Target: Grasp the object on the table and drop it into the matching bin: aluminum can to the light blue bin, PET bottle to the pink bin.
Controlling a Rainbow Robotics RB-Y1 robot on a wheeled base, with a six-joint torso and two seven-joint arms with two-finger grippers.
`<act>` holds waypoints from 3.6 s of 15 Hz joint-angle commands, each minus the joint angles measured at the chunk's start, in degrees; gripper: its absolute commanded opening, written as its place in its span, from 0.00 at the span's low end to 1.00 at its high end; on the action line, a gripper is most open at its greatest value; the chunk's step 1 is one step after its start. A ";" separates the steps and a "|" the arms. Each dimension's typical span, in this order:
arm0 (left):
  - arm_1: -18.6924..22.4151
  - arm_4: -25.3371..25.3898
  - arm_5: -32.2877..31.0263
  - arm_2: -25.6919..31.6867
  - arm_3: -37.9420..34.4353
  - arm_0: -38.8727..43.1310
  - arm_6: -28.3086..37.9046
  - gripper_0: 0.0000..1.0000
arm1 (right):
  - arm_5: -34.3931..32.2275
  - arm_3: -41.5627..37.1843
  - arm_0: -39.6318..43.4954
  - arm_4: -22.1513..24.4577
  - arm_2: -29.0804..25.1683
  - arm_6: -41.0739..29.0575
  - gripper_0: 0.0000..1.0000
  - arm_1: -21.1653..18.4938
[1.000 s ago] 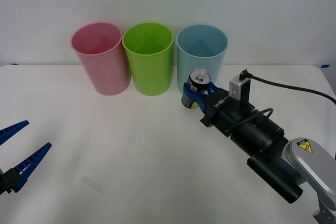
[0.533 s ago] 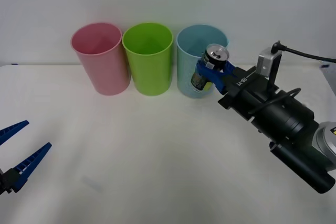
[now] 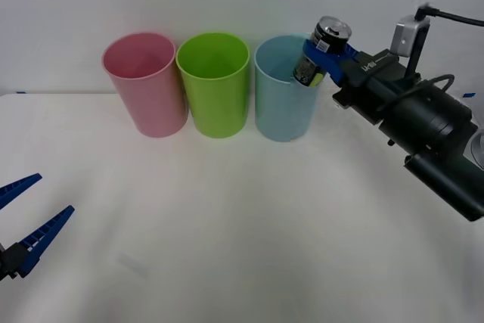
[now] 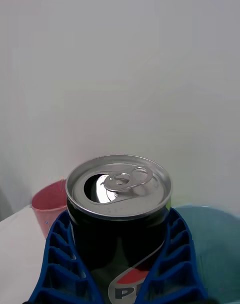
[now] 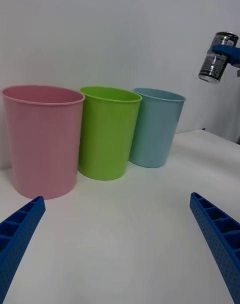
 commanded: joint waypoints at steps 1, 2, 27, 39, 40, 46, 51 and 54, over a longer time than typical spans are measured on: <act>0.00 0.00 0.00 0.00 0.00 0.00 0.00 1.00 | -0.02 6.21 -4.80 0.15 0.10 0.36 0.00 1.61; 0.00 0.00 0.00 0.00 0.00 0.00 0.00 1.00 | -0.02 9.37 -7.00 0.68 0.19 0.62 0.00 2.84; 0.00 0.00 0.00 0.00 0.00 0.00 0.00 1.00 | 0.33 35.12 -24.31 15.62 -2.71 3.08 1.00 18.66; 0.00 0.00 0.00 0.00 0.00 0.00 0.00 1.00 | -2.39 20.89 -13.50 13.33 -2.01 2.91 1.00 13.30; 0.00 0.00 0.00 0.00 0.00 0.00 0.00 1.00 | -2.30 18.95 -11.92 12.63 -1.75 2.99 1.00 12.16; 0.00 0.00 0.00 0.00 0.00 0.00 0.00 1.00 | -2.30 5.42 1.18 10.87 -2.01 3.43 1.00 6.00; 0.00 0.00 0.00 0.00 0.00 0.00 0.00 1.00 | -6.17 -0.21 10.85 9.91 -5.26 6.33 1.00 3.98; 0.00 0.00 0.00 0.00 0.00 0.00 0.00 1.00 | -9.95 -2.49 16.12 9.82 -8.34 8.53 1.00 4.07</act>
